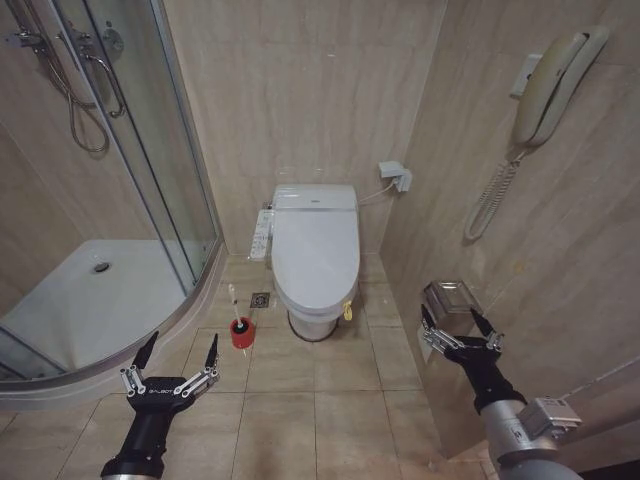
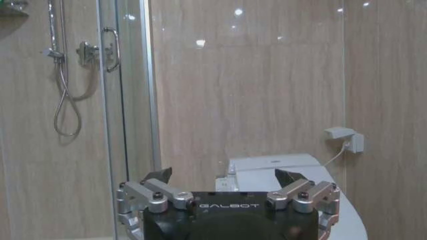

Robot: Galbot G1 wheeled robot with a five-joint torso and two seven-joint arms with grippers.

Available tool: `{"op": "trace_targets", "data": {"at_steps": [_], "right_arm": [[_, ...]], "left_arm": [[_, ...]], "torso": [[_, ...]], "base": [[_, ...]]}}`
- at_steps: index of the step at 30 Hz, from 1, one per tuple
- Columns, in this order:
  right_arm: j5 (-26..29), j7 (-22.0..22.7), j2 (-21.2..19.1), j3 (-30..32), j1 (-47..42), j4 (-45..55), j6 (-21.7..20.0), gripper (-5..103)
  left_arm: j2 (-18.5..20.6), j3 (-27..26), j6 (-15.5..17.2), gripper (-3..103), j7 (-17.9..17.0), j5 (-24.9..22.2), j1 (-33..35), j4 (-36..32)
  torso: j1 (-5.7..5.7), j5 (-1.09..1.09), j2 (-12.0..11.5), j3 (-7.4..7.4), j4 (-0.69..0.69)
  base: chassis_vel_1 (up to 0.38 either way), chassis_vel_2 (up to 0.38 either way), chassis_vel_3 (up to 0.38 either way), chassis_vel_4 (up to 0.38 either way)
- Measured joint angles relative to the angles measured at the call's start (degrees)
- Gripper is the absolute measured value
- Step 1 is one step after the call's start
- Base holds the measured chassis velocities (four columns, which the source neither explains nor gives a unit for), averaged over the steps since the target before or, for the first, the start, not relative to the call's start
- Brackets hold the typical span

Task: Open the toilet lid, clean the toilet bowl with a toilet brush, close the toilet lid, and flush.

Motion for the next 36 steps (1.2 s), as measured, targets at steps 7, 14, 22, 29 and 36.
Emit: {"op": "trace_targets", "data": {"at_steps": [7, 14, 22, 29, 36], "right_arm": [[0.0, 0.1, -0.3, 1.2, -0.2, -0.9, 2.0, 100], [-0.6, -0.5, -0.2, 0.1, -0.5, -1.0, 3.4, 100], [-0.6, -1.2, -0.4, -1.2, 0.2, -1.0, 3.3, 100], [-0.5, -1.3, -0.9, -1.5, 1.1, -1.3, 2.9, 100], [-0.1, -1.3, -0.9, -1.8, 1.4, -1.6, 3.1, 100]], "left_arm": [[0.0, 0.0, 0.0, 100, 0.0, 0.0, 0.0, 0.0], [0.0, 0.0, 0.0, 100, 0.0, 0.0, 0.0, 0.0], [0.0, 0.0, 0.0, 100, 0.0, 0.0, 0.0, 0.0], [0.0, 0.0, 0.0, 100, 0.0, 0.0, 0.0, 0.0], [0.0, 0.0, 0.0, 100, 0.0, 0.0, 0.0, 0.0]], "torso": [[0.0, 0.01, 0.0, 0.0, 0.01], [0.0, 0.01, 0.0, 0.0, 0.0], [0.0, 0.0, 0.0, 0.0, 0.01], [0.0, 0.01, 0.0, 0.0, 0.0], [-0.02, 0.01, 0.0, 0.0, 0.02]], "base": [[0.0, 0.0, 0.0, 0.0], [0.0, 0.0, 0.0, 0.0], [0.0, 0.0, 0.0, 0.0], [0.0, 0.0, 0.0, 0.0], [-0.039, 0.038, 0.036, -0.028]]}}
